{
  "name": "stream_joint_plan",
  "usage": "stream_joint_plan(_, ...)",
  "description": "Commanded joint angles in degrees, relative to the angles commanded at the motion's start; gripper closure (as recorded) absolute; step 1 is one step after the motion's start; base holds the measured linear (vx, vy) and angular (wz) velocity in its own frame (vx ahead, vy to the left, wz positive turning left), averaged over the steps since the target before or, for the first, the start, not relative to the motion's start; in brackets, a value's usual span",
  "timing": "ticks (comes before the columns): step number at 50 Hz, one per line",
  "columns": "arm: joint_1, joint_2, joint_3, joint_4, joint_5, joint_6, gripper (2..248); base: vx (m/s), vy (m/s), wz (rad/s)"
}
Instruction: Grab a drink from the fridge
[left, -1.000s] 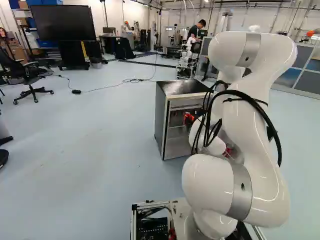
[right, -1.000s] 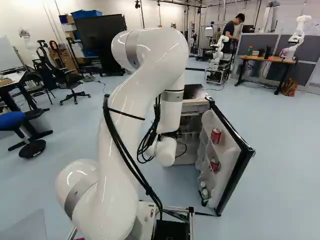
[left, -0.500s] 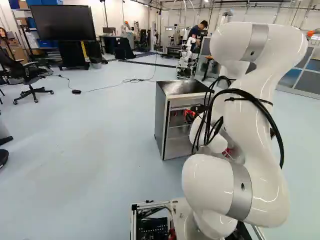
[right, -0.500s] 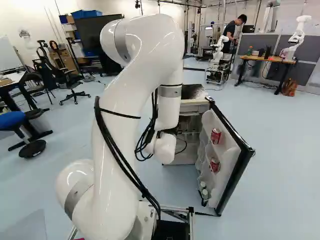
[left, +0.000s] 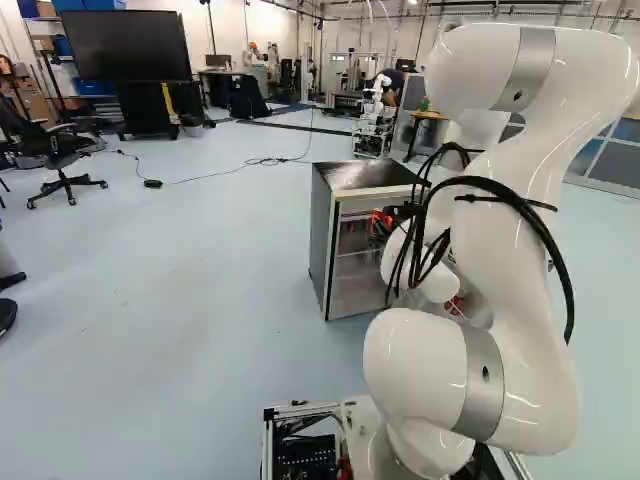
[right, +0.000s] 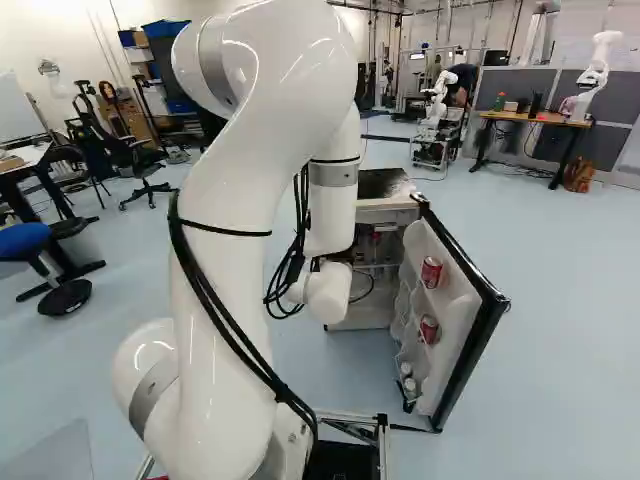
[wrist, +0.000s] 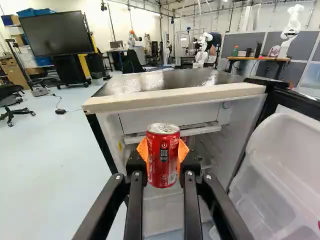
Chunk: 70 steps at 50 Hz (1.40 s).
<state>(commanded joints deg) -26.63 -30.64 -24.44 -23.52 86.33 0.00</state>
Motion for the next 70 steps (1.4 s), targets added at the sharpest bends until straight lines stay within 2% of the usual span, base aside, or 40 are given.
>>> stream_joint_plan(28,-0.11,5.74,2.24,0.0,0.0,0.0,172,0.0,0.0,0.0)
stream_joint_plan(70,0.07,12.53,2.84,0.0,0.0,0.0,172,0.0,0.0,0.0)
